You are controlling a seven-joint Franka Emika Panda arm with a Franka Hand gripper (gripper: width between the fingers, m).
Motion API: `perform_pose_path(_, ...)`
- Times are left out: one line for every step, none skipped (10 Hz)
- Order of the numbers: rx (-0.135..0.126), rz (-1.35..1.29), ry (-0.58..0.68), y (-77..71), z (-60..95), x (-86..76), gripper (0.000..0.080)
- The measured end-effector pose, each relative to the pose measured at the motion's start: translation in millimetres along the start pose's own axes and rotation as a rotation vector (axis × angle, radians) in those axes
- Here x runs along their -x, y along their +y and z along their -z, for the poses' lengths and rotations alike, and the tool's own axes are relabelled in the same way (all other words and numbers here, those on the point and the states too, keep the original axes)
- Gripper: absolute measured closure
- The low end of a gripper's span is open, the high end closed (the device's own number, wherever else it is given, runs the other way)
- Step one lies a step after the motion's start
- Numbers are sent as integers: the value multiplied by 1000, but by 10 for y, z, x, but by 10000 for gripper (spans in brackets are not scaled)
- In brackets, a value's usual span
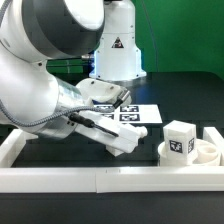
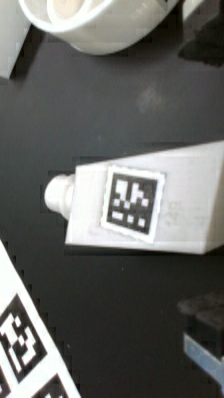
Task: Assemble stool
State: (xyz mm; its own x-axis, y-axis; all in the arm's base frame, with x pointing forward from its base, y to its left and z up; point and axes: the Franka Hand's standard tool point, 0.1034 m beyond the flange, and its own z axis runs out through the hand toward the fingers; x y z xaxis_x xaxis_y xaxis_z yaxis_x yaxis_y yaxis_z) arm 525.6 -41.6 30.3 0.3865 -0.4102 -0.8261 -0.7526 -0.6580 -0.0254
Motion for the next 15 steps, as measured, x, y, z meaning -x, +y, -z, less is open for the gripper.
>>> perform_pose_path(0,0,0,0,0,0,151)
perform_pose_path(-3,-1,0,0,-7,-5,151)
perform_pose_path(-28,-26,-7,13,-94,-35,151)
perform_pose_path(-67,-74,-33,16,-209,-35,151)
perform_pose_path(-63,-84,-38,33,-231,-36,151)
perform_pose_path(-64,-83,-37,32,-227,-38,151)
perform_pose_path(-64,-83,-37,33,-228,-38,151)
perform_pose_path(-64,-84,-37,33,-228,-39,274)
perform_pose_path(-64,-84,-37,33,-228,-39,410)
perform_pose_path(-64,-83,-37,32,-227,-38,410)
perform_pose_path(-64,-83,-34,28,-223,-38,478)
perform_pose_path(-64,-77,-12,-1,-193,-41,478)
perform_pose_path(-31,-54,-20,6,-102,65,478)
perform_pose_path(-26,-20,16,-47,99,172,478)
perform_pose_path(-29,22,69,-110,327,337,478)
